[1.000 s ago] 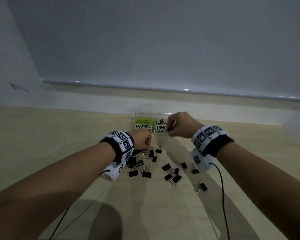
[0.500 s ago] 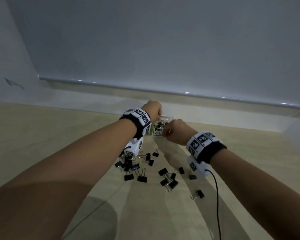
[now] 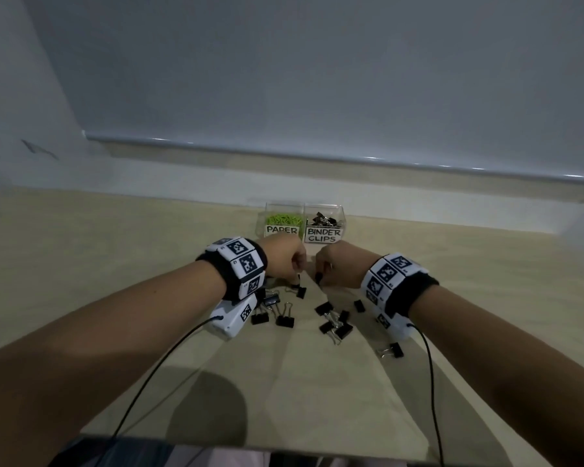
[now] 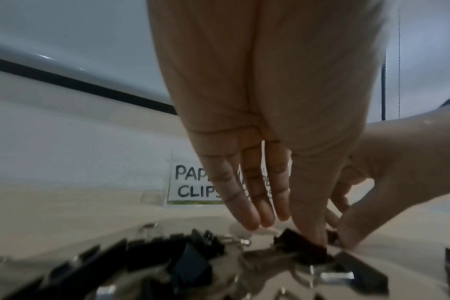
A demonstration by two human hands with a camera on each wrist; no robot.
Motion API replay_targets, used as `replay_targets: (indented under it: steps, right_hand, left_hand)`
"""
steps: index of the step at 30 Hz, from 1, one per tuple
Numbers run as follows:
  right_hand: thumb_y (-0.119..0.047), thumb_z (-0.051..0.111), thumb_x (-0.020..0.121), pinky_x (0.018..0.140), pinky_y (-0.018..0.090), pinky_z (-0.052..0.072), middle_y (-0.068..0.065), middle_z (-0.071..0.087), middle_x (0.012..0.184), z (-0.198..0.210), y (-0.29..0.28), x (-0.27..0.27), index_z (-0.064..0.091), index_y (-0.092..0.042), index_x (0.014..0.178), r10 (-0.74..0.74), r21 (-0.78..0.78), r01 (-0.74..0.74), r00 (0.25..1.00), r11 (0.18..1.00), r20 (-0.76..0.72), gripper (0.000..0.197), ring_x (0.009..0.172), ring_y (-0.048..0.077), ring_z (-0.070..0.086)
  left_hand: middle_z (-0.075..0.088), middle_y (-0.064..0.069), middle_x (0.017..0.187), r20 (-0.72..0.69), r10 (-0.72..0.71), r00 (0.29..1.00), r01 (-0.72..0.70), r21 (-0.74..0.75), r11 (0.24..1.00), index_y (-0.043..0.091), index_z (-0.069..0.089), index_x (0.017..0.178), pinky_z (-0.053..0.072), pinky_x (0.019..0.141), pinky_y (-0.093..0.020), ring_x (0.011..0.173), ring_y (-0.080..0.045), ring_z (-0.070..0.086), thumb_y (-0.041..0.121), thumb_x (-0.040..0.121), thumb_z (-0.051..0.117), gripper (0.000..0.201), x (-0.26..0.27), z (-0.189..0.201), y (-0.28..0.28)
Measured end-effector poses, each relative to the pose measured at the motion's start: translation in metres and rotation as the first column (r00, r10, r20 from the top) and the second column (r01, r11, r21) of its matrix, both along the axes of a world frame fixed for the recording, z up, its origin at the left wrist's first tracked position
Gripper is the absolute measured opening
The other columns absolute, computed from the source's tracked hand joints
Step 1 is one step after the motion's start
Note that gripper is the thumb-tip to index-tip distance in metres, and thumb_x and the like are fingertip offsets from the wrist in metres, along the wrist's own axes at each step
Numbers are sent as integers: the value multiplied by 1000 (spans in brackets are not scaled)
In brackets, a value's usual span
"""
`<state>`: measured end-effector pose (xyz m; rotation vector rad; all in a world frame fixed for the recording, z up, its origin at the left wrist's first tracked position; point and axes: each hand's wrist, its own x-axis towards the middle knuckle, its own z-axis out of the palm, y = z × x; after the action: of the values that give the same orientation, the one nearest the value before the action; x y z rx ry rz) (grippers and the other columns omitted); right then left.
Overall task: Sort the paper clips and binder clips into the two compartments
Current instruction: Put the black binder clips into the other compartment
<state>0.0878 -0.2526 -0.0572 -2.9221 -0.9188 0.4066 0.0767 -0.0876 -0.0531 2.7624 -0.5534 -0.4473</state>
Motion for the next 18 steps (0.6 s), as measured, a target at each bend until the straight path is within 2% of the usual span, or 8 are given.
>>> replay_targets:
  steps: [4,8,11,15,18]
  right_hand:
    - [-26,68,79,81,37,53,8,69,93,2,-13,-6,69,-10,92,-55,76,55,998,996,-7,21,89,26,63]
    - [-25,70,78,79,33,54,5,70,92,10,-5,-22,69,-10,92,-34,163,42,998,986,-54,21,85,20,64]
    - [-23,69,76,76,33,55,5,70,89,10,9,-31,69,-10,90,12,148,-5,999,989,-46,20,82,21,63]
    - [-21,67,75,69,33,51,8,66,85,6,24,-33,66,-9,85,52,91,-53,999,994,11,16,76,23,56]
    - [-19,68,74,65,30,46,7,62,83,1,30,-32,65,-11,84,59,55,-60,998,997,26,13,75,22,53]
  left_hand:
    - [67,2,87,30,-10,1000,12,-73,997,12,72,99,40,60,-11,75,-8,58,16,77,75,23,-8,-6,-3]
    - [65,0,85,92,5,996,1,-73,997,12,68,99,49,66,-23,76,-14,60,16,79,69,21,-15,-4,1]
    - [65,1,86,89,65,994,-52,-141,989,15,68,100,52,70,-27,78,-16,62,18,80,67,19,-21,2,16]
    - [64,-1,88,84,-19,996,21,-25,999,19,71,96,54,70,-31,78,-17,62,18,79,65,19,-36,6,35]
    - [55,0,93,41,-134,990,130,90,987,22,72,103,52,76,-35,86,-20,58,20,82,62,23,-47,3,42]
